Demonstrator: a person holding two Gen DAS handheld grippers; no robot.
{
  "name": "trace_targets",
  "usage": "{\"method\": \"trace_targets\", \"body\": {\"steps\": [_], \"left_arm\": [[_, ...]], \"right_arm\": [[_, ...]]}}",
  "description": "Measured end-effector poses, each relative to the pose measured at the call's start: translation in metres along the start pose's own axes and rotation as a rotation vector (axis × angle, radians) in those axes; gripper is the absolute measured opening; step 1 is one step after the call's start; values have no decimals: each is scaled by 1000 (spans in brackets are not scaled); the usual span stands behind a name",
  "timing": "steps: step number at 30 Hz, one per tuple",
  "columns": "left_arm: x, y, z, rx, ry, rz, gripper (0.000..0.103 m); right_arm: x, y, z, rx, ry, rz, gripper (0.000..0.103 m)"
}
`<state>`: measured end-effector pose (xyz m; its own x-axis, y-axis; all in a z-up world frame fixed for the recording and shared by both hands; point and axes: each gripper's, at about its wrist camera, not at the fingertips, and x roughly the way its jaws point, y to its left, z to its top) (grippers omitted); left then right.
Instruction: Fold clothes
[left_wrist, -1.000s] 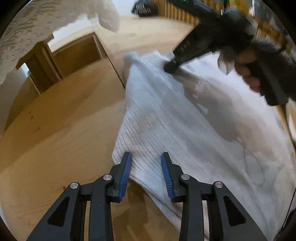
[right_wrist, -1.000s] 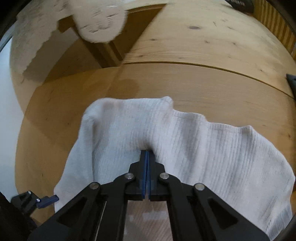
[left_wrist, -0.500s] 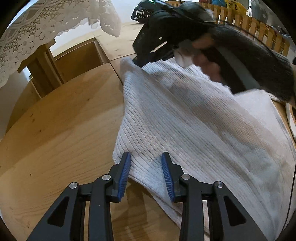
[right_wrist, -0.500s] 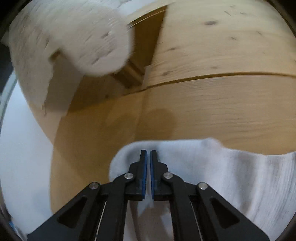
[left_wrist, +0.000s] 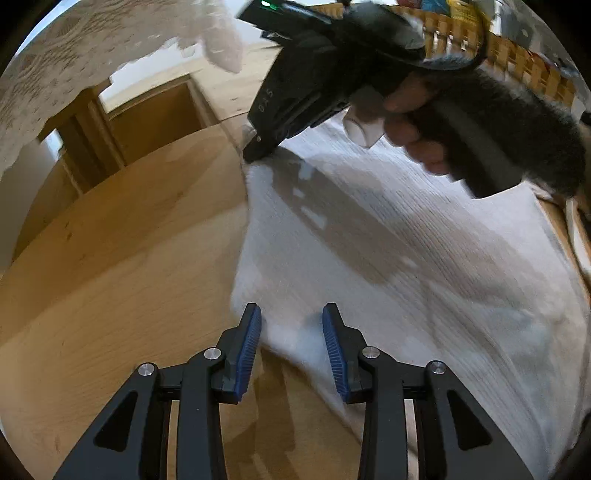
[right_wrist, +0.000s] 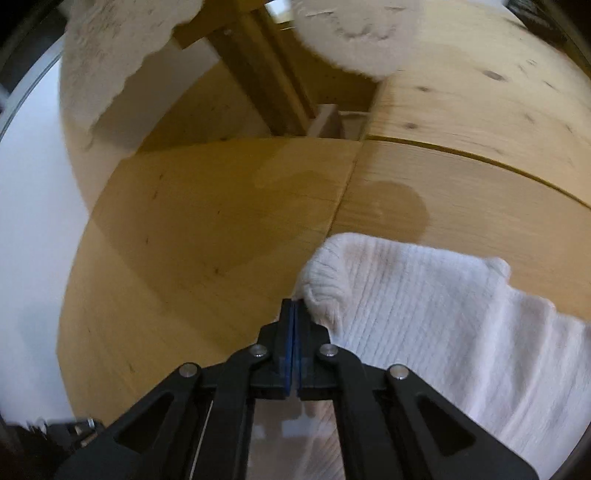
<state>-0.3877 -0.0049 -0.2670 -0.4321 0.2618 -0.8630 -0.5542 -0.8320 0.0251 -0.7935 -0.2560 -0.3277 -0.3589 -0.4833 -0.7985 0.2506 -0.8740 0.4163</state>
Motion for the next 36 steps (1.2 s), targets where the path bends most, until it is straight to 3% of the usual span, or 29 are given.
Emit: {"method": "trace_targets", "body": {"steps": [4, 7, 12, 16, 22, 26, 28, 33, 34, 36], "left_arm": [[-54, -3, -48, -43, 25, -30, 34], [-93, -21, -106, -116, 74, -78, 44], [-122, -69, -181, -181, 175, -117, 45], [-120, -81, -188, -172, 169, -89, 50], [-115, -91, -190, -167, 152, -52, 57], [-112, -98, -192, -164, 141, -28, 59], [-110, -101, -193, -162, 135, -16, 56], [-111, -106, -194, -160, 117, -54, 7], [-112, -108, -194, -158, 112, -67, 7], [-115, -112, -196, -156, 99, -83, 6]], "right_arm": [[-41, 8, -28, -19, 12, -87, 6], [-104, -9, -55, -15, 59, -77, 27], [-110, 19, -61, -59, 113, -141, 34], [-123, 38, -94, -81, 182, -152, 34], [-94, 72, -116, -111, 266, -198, 34], [-72, 77, -121, -112, 323, -274, 34], [-61, 77, -122, -109, 359, -314, 34], [-47, 79, -128, -131, 397, -393, 42], [-48, 79, -129, -140, 392, -402, 40], [-52, 74, -129, -144, 378, -408, 23]]}}
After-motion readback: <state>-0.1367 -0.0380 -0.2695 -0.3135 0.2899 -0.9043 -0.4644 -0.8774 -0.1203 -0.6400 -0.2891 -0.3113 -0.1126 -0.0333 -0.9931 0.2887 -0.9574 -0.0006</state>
